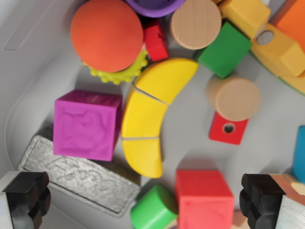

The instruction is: Pick an object from the bin

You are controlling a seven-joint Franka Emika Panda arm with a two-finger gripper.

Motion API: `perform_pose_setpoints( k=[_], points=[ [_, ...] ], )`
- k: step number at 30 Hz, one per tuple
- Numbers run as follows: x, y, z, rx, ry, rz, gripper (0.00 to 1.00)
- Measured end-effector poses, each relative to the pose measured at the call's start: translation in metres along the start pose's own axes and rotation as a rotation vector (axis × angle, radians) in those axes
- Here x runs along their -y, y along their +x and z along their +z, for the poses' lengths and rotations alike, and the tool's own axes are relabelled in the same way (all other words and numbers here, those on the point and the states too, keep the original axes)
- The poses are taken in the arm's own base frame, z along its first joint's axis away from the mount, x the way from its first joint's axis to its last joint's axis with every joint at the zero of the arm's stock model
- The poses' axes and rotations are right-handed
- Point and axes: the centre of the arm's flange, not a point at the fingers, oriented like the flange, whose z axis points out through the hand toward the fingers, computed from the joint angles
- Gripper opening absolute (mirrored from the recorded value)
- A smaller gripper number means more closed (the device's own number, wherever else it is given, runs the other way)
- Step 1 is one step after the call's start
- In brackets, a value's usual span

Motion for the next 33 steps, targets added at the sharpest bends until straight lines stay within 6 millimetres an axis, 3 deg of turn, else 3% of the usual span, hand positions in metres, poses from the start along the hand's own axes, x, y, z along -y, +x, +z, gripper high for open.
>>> perform_pose_setpoints(
  k=[19,33],
  points=[
    [0.007,-0.045,0.061,0.003,-0.010,0.288,1.00],
    [0.006,-0.045,0.115,0.001,-0.010,0.300,1.00]
  ],
)
